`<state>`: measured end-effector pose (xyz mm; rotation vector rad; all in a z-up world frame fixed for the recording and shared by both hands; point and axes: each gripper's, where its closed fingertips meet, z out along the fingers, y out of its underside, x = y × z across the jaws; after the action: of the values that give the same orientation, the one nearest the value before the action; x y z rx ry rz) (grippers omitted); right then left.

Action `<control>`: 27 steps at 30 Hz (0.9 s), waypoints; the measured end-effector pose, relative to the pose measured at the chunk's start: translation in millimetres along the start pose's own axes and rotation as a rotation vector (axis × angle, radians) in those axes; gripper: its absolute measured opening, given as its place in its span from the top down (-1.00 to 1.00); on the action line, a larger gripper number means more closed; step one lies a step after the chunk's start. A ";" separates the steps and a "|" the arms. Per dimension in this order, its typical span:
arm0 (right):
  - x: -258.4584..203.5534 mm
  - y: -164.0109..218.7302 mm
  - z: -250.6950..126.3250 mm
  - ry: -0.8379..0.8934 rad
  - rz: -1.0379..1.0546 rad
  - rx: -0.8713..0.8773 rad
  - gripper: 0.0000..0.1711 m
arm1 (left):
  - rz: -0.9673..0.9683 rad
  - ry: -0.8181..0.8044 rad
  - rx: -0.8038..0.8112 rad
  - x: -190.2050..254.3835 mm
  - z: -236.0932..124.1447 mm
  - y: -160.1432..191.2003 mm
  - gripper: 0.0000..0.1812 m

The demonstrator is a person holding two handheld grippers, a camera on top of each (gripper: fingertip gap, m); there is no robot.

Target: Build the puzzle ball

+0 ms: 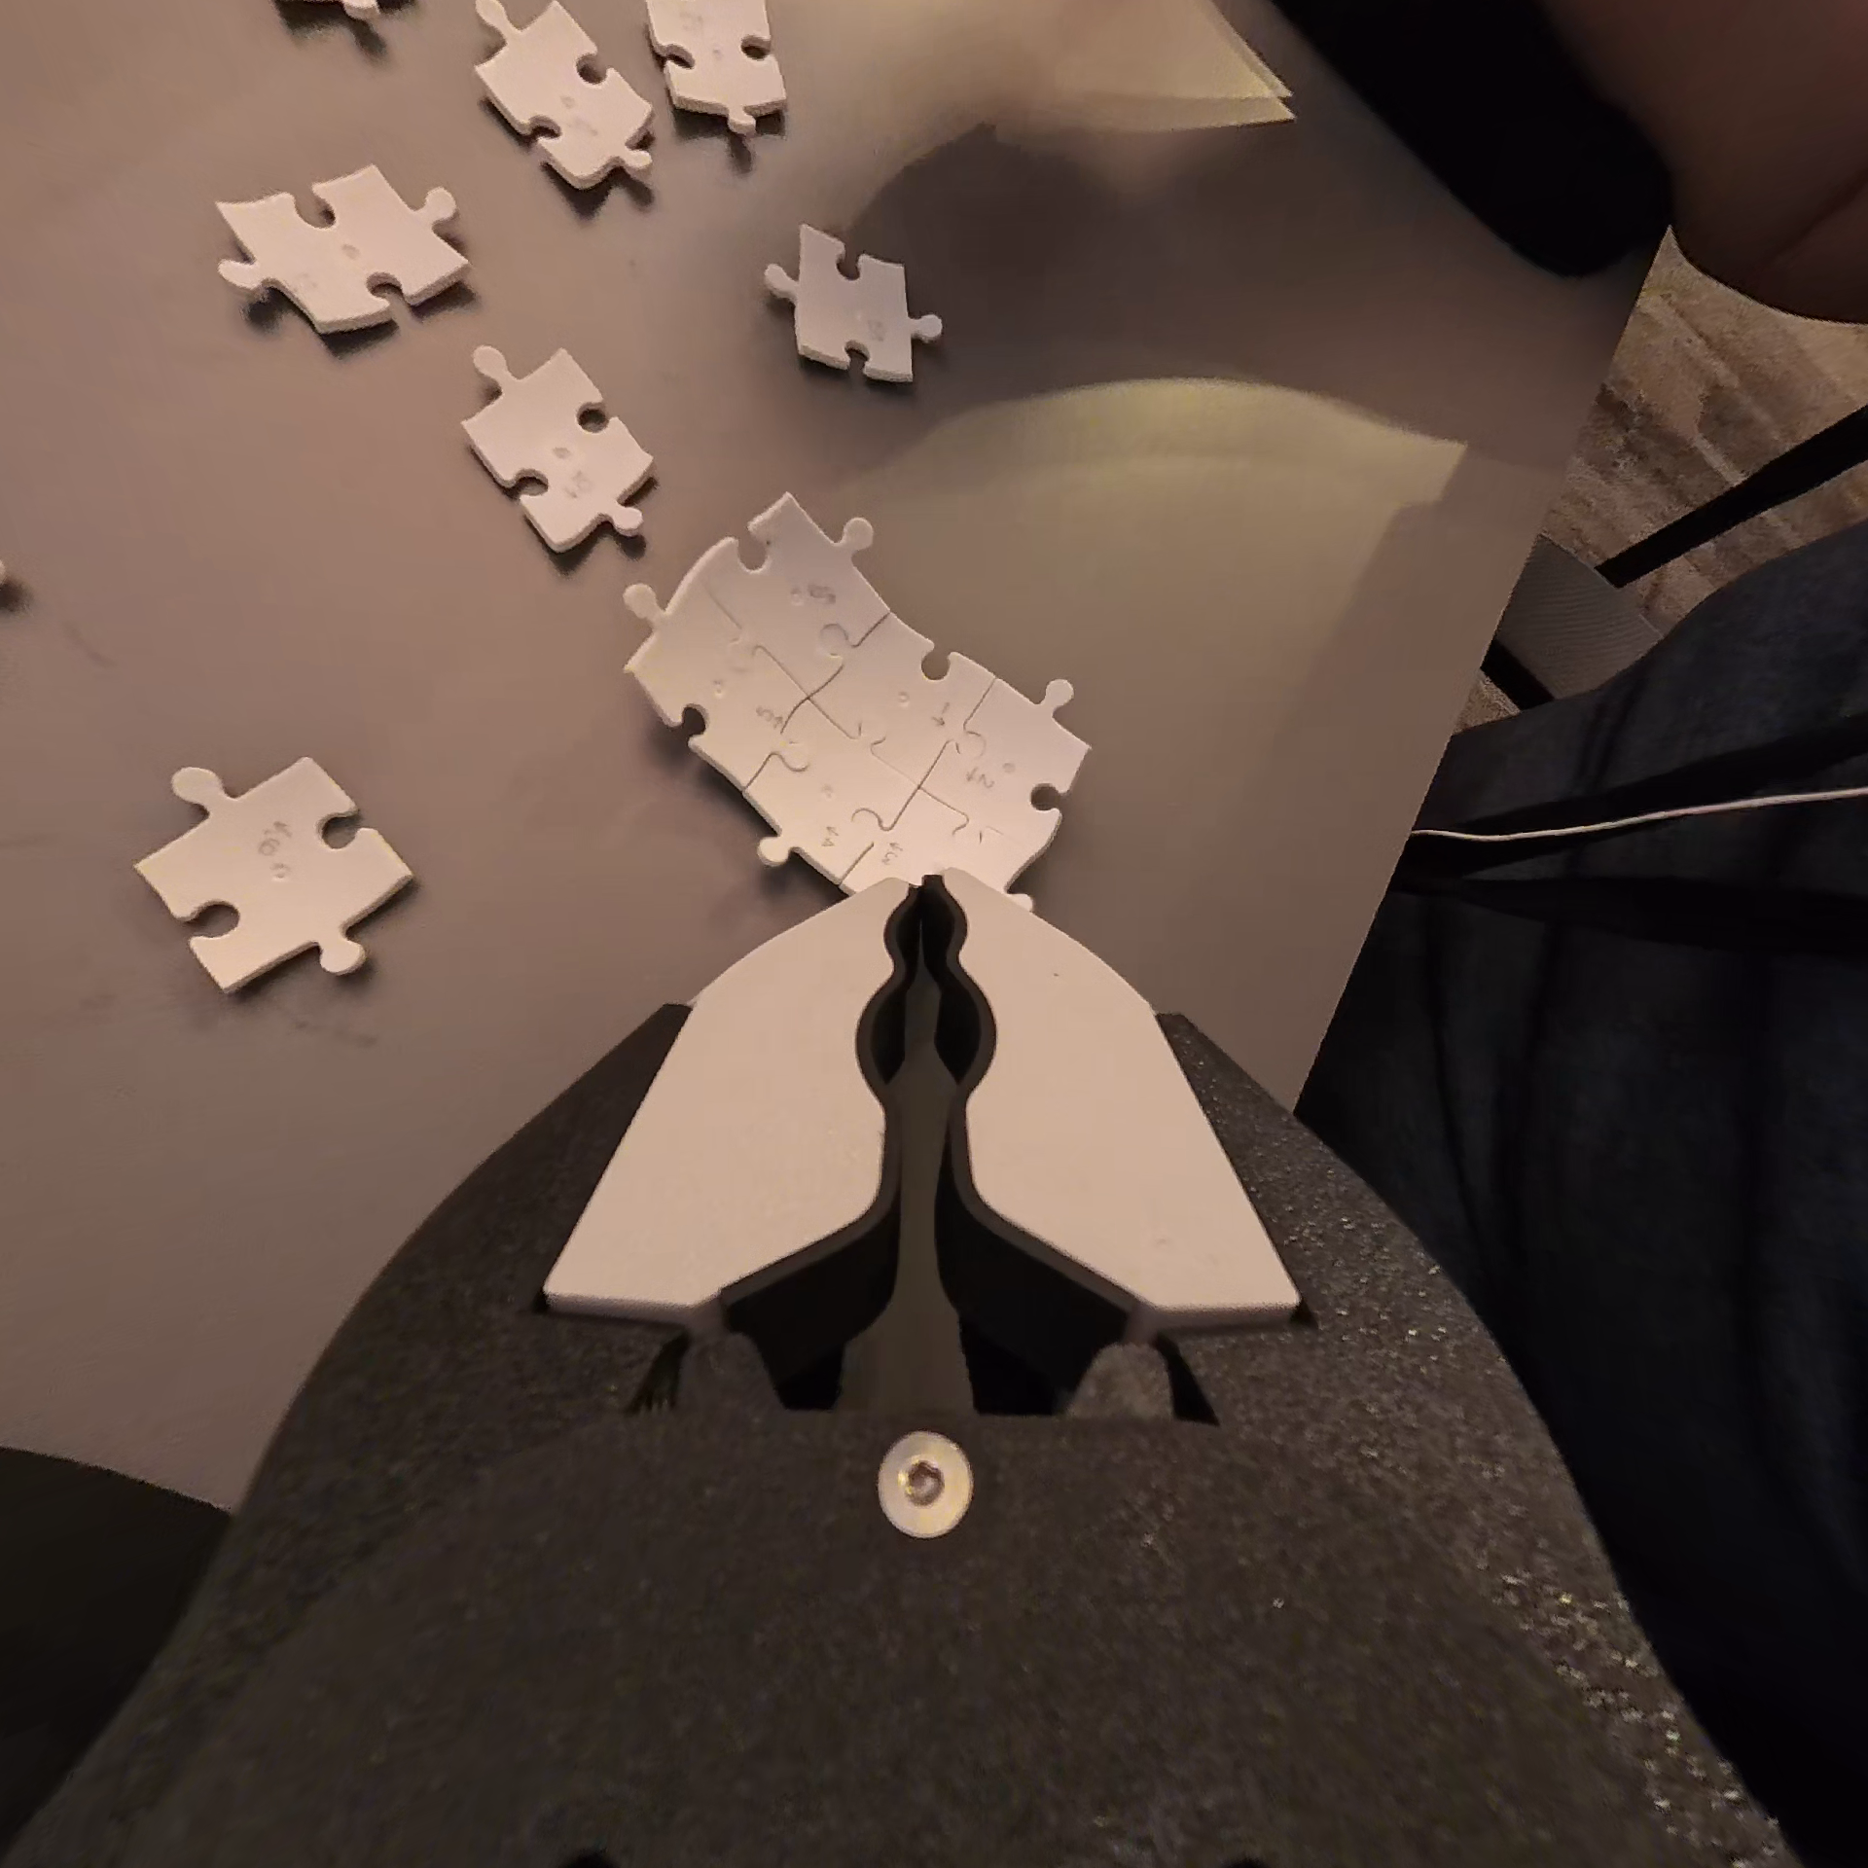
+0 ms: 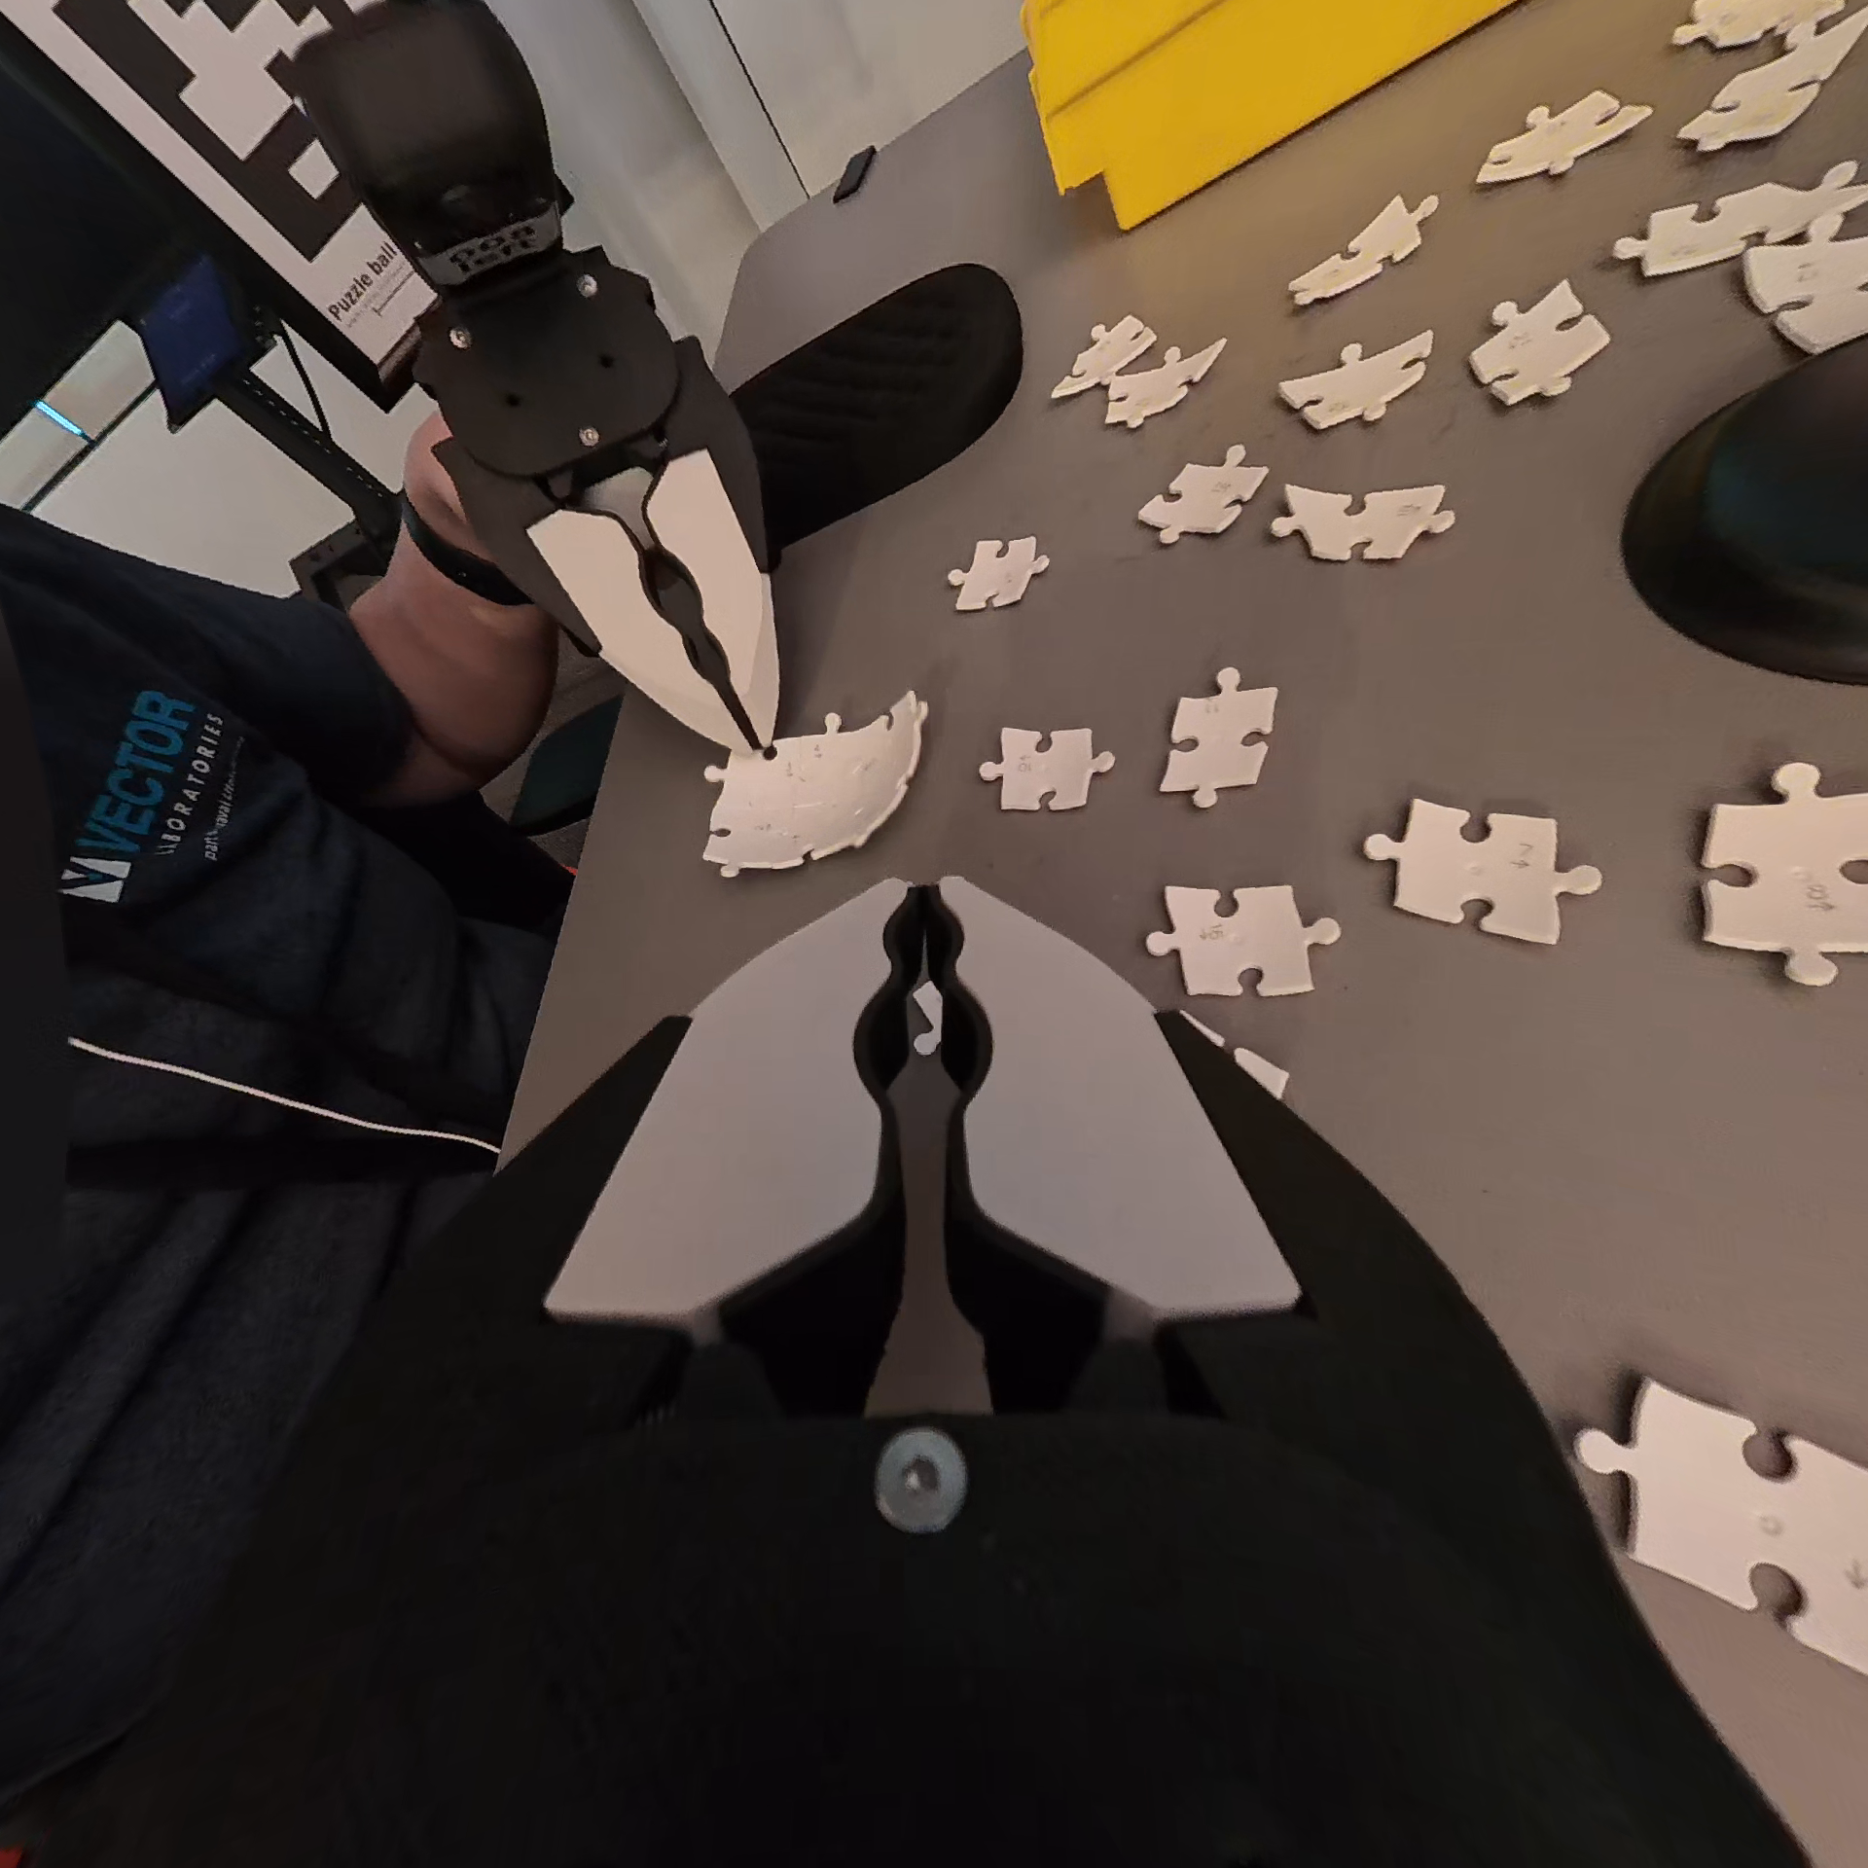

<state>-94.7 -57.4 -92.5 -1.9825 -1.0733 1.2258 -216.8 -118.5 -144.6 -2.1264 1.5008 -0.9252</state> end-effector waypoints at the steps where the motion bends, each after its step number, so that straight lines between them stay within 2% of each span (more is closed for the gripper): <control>1: -0.2 -0.2 -0.2 0.001 -0.002 0.000 0.99 | -0.002 0.001 0.005 0.1 -0.9 -0.8 1.00; 7: 5.1 -4.7 -8.5 0.050 -0.033 0.022 0.99 | -0.009 0.007 0.011 1.3 -3.4 -3.4 1.00; 11: 14.2 -14.4 -29.2 0.130 -0.073 0.080 0.99 | 0.009 0.015 -0.008 5.6 -0.2 -0.7 1.00; 14: 28.4 -23.3 -58.0 0.256 -0.120 0.152 0.99 | 0.011 0.021 0.007 5.9 -0.3 -2.6 1.00; 17: 52.1 -26.5 -92.3 0.463 -0.195 0.217 0.99 | 0.020 0.013 0.046 3.1 -4.8 -11.1 1.00; 19: 57.9 -32.2 -110.4 0.543 -0.240 0.287 0.99 | 0.043 -0.009 0.081 -1.7 -10.0 -20.1 1.00; 22: 57.8 -39.3 -123.8 0.562 -0.256 0.379 0.99 | 0.086 -0.053 0.161 -13.6 -18.9 -41.4 1.00; 26: 67.0 -35.6 -129.5 0.633 -0.285 0.377 0.99 | 0.126 -0.086 0.364 -30.0 -34.8 -91.1 1.00; 27: 69.6 -35.5 -130.2 0.655 -0.294 0.382 0.90 | 0.131 -0.089 0.422 -33.1 -39.3 -105.3 1.00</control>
<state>29.4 13.5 -41.3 -1.6659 -0.6951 0.5090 -179.4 -47.3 -59.4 -1.7245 1.2524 -0.9837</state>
